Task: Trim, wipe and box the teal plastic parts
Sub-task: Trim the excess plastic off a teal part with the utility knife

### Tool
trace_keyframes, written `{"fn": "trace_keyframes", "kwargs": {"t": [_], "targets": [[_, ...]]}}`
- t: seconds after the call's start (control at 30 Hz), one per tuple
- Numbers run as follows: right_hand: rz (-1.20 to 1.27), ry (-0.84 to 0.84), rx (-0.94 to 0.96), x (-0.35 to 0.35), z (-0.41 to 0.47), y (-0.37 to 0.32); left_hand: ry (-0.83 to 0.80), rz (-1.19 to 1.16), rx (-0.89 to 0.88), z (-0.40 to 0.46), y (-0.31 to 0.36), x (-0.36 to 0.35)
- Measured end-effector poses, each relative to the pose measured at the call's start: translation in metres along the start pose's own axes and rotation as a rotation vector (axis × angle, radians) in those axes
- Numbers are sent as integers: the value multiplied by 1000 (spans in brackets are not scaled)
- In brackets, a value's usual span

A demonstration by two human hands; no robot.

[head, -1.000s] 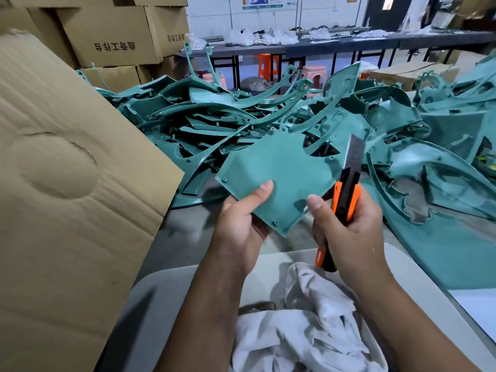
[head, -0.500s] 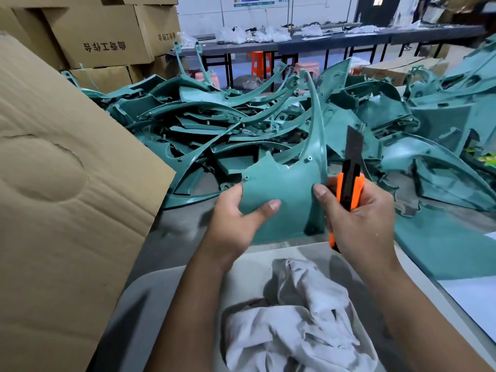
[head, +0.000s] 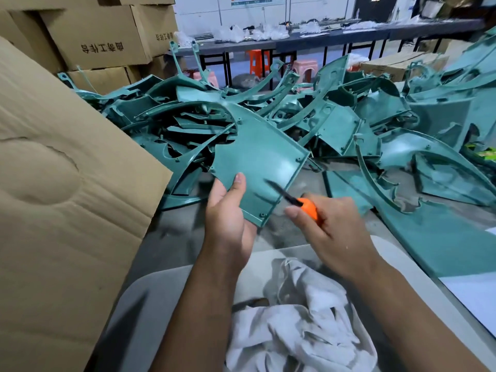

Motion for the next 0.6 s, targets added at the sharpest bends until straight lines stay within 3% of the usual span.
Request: {"fn": "trace_keyframes", "kwargs": {"t": [0.1,0.3,0.6], "targets": [[19,-148,35,-5,-2,2,-51,-117,31,-4,5,-5],[118,-220,-5,-4,-3,3,-73,-171,30,-7,14,-8],[81,-123,-17,-4,-7,0,-72,-235,36,-14,15,-10]]}}
Point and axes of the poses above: each hand's wrist, its own z-axis towards the middle knuckle, its own x-axis out of the back of the hand, y = z × x, the point moved 1 cm from there along z, towards the middle knuckle, and after that the axes turned 3 degrees about x, right-handed, at the moved point
